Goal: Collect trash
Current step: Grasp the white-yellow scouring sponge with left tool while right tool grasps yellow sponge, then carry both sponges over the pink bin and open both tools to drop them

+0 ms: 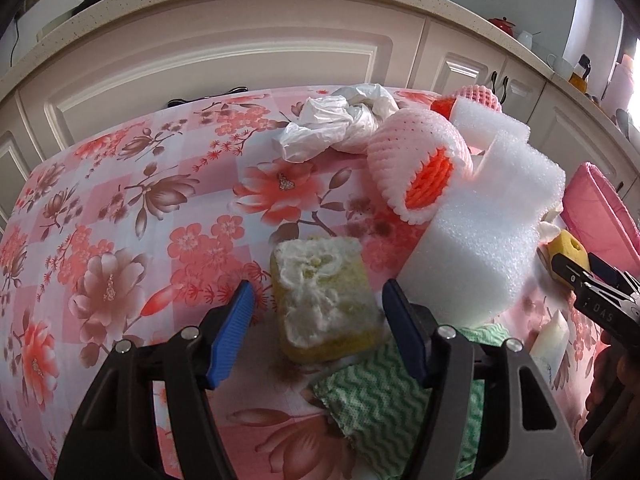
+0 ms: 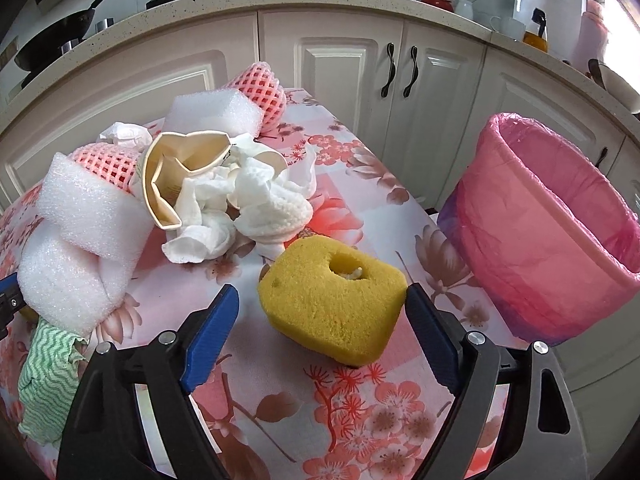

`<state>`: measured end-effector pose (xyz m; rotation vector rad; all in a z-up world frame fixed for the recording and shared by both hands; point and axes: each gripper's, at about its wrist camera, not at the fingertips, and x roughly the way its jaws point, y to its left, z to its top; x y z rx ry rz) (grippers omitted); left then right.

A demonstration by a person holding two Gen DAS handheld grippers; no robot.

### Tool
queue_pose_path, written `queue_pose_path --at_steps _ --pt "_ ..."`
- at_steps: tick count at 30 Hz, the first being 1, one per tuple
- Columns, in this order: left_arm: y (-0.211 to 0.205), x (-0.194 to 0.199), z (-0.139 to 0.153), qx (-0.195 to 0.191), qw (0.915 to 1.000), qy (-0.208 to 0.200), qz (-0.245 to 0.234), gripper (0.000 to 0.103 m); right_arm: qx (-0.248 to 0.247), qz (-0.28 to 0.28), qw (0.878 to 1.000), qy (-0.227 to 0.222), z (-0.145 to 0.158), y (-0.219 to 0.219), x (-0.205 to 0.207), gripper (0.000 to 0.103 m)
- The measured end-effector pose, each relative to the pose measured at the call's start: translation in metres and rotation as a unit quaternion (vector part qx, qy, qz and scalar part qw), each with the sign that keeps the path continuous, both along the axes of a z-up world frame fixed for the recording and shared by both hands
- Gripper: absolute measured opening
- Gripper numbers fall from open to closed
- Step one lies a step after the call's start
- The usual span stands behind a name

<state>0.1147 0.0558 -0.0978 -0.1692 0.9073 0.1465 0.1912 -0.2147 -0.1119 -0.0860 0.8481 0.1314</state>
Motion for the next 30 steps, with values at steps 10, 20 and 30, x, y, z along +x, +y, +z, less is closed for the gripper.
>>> queue_pose_path --at_steps 10,20,30 --pt "0.001 0.005 -0.008 -0.005 0.9990 0.043 0.012 0.048 -0.003 0.016 1.000 0.024 -0.002 0.006 0.011 0.064" --pt "0.005 0.000 0.014 -0.002 0.9994 0.028 0.020 0.047 0.016 0.026 0.999 0.010 0.011 -0.002 -0.001 0.061" --pt "-0.013 0.009 0.053 0.014 0.9998 -0.012 0.005 0.047 0.032 0.011 0.999 -0.025 0.041 -0.020 -0.004 0.061"
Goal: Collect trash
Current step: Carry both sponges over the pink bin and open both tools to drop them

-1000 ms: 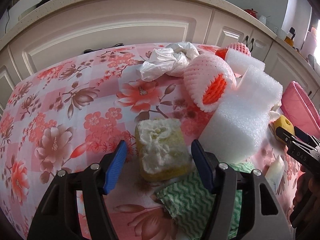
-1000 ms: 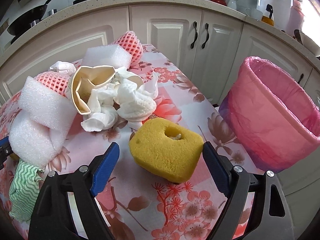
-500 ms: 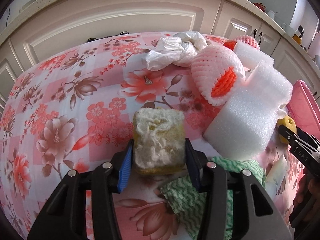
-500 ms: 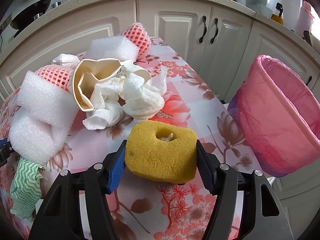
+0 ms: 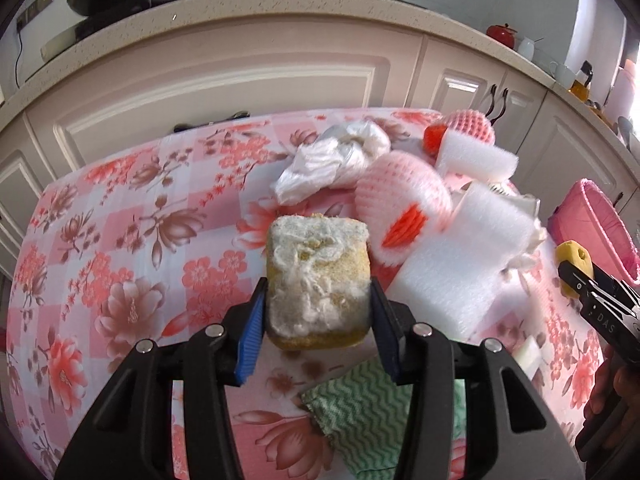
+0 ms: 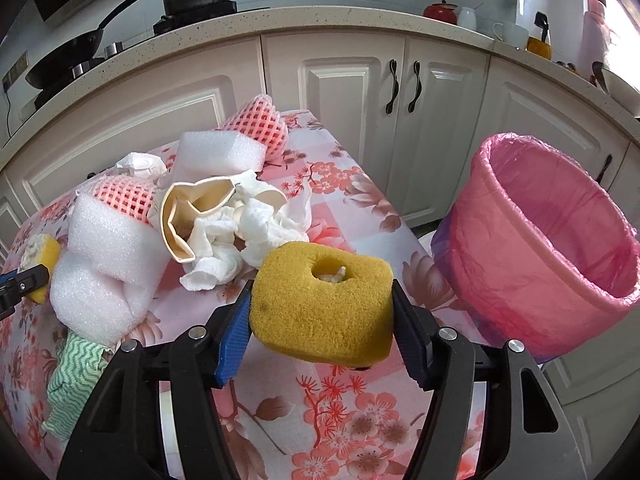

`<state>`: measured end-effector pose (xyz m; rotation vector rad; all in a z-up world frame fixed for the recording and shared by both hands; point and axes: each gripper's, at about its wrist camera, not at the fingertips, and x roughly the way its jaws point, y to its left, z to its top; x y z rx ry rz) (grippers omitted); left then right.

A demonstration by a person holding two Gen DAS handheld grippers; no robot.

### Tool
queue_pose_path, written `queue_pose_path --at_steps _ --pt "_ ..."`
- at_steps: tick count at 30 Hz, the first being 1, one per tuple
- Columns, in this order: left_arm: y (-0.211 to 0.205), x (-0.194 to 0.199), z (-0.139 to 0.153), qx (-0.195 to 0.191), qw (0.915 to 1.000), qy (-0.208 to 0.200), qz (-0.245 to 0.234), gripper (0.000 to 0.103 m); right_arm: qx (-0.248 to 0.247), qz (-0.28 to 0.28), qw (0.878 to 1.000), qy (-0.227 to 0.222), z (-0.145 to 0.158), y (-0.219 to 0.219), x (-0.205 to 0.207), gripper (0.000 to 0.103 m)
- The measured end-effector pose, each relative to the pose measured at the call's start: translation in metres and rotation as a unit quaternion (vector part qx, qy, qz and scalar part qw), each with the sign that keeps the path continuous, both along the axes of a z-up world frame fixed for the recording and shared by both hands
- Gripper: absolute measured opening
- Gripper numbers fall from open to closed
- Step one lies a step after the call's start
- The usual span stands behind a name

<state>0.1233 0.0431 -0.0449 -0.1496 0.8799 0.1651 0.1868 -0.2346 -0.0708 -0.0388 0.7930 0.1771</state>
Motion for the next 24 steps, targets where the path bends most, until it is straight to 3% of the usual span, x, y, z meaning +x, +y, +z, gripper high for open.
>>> queue_pose_path --at_steps 10,24 --pt "-0.042 0.023 0.045 0.015 0.9965 -0.061 -0.055 0.047 0.007 -0.029 0.999 -0.039 0.034 -0.028 0.006 0.061" --pt "-0.119 0.065 0.046 -0.012 0.9886 -0.085 -0.124 0.047 0.013 -0.076 0.994 -0.080 0.062 -0.091 0.014 0.061"
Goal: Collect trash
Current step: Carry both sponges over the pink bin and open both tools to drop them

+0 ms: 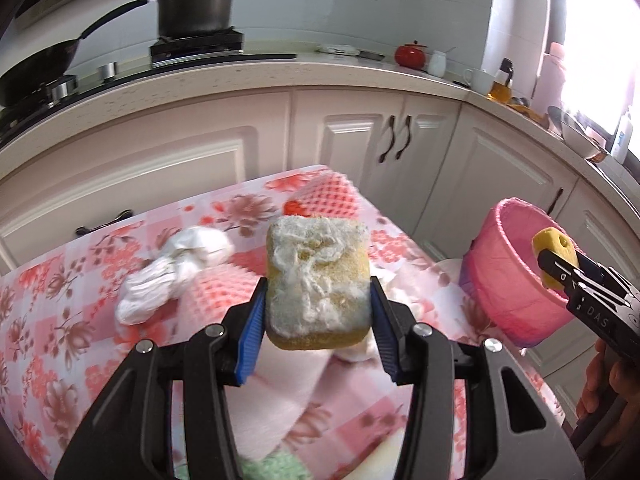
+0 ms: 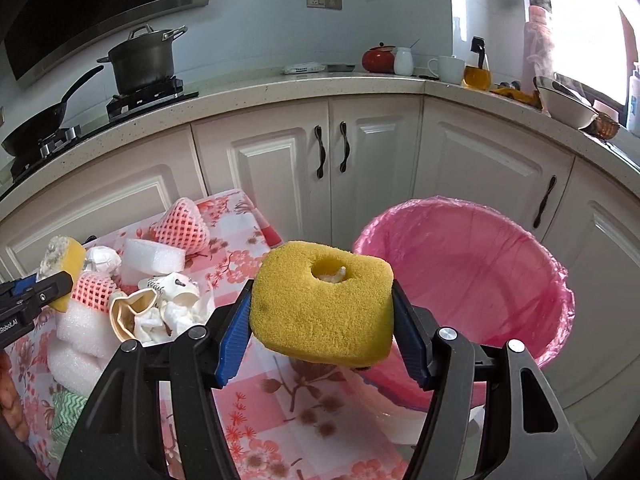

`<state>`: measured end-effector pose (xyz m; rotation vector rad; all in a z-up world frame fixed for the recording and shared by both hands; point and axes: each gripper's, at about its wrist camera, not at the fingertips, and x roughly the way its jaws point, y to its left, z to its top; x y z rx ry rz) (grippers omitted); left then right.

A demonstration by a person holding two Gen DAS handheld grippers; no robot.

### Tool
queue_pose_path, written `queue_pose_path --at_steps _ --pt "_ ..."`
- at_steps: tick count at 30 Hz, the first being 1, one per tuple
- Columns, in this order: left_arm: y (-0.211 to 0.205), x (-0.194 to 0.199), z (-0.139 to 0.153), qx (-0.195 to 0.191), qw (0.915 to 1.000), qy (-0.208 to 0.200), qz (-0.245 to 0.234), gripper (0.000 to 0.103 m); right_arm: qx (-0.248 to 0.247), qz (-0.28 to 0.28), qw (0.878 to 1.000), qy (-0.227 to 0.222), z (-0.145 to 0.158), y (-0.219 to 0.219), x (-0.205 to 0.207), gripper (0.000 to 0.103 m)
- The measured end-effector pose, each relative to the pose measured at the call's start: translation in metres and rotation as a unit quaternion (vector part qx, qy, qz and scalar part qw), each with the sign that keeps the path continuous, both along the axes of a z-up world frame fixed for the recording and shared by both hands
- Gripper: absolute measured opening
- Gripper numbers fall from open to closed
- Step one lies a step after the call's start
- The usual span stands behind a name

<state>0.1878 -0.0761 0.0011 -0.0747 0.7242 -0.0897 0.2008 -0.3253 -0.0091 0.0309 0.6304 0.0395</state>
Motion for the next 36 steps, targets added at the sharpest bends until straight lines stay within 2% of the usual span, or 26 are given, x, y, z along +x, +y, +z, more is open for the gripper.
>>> queue_pose_path --at_steps 10,20,30,36 --pt "-0.082 0.032 0.003 -0.013 0.9975 -0.006 -0.069 0.047 -0.001 -0.031 0.999 -0.012 0.003 -0.055 0.008 0.061" --pt "-0.160 0.057 0.008 -0.027 0.9906 -0.013 -0.134 0.047 -0.004 -0.063 0.998 -0.024 0.001 -0.111 0.026 0.061" --pt "-0.221 0.069 0.012 -0.038 0.9802 -0.014 -0.194 0.047 0.012 -0.091 0.995 -0.026 -0.005 -0.151 0.030 0.063" --pt "-0.240 0.072 0.008 -0.044 0.9747 -0.007 -0.219 0.049 0.018 -0.098 0.995 -0.028 -0.005 -0.161 0.030 0.063"
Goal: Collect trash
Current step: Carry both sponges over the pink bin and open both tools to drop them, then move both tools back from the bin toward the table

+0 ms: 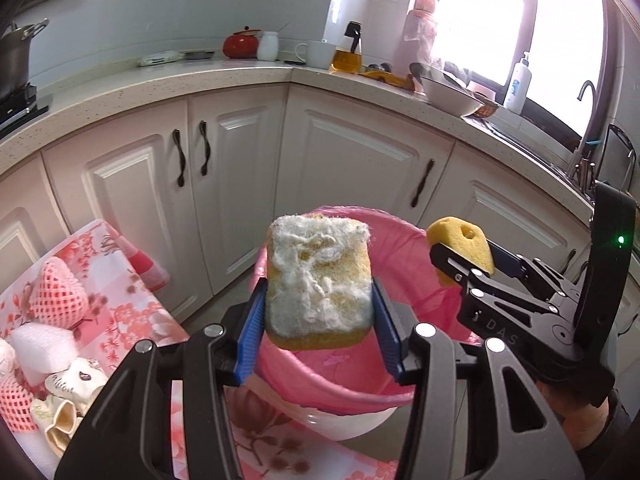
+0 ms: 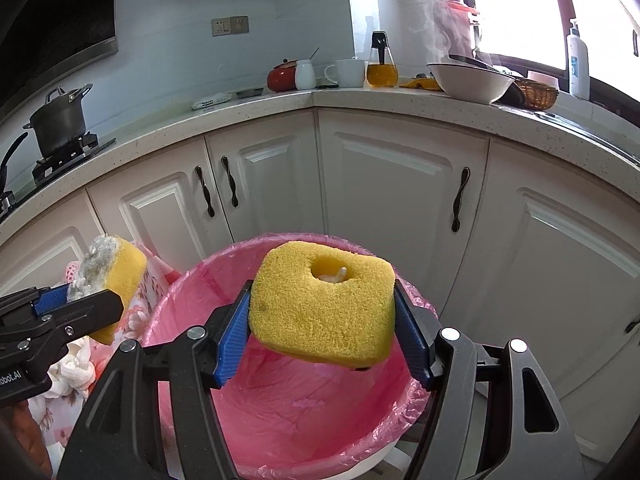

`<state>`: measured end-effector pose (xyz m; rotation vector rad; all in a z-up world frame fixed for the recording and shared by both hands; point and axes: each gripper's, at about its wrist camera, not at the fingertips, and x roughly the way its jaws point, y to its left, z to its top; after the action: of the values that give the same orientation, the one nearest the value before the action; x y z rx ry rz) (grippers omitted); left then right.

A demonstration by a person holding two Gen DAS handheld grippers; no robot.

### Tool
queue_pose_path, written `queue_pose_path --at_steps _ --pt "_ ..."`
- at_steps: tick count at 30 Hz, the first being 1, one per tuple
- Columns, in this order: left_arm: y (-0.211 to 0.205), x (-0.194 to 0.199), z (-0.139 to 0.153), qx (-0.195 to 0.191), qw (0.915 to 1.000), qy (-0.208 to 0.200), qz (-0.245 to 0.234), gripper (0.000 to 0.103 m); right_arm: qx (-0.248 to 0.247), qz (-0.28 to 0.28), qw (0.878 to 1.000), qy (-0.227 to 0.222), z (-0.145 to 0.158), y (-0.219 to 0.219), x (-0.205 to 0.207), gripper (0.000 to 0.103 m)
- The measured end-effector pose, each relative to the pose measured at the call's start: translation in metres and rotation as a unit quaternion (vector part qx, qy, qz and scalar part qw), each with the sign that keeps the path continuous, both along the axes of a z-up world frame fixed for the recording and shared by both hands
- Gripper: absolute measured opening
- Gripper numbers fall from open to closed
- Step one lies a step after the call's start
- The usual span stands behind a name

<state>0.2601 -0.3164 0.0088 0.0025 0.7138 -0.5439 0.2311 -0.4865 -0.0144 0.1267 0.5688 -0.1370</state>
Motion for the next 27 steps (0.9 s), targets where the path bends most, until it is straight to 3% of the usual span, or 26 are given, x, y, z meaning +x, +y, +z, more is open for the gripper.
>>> queue_pose_path --at_steps 5,10,13,27 --pt "-0.009 0.002 -0.002 -0.005 0.9999 0.005 -0.011 0.052 0.002 -0.005 1.000 -0.003 0.000 -0.006 0.000 0.065" --pt "-0.011 0.005 -0.003 -0.008 0.9999 0.006 -0.008 0.073 0.006 -0.010 1.000 -0.004 -0.001 -0.011 0.000 0.072" --pt "-0.008 0.005 -0.003 -0.008 0.9999 0.007 0.000 0.077 0.004 -0.013 1.000 -0.006 -0.001 -0.012 -0.001 0.078" --pt "0.028 -0.018 -0.004 0.000 0.9990 -0.014 0.042 0.078 -0.013 -0.029 0.999 -0.041 0.006 0.002 -0.029 0.086"
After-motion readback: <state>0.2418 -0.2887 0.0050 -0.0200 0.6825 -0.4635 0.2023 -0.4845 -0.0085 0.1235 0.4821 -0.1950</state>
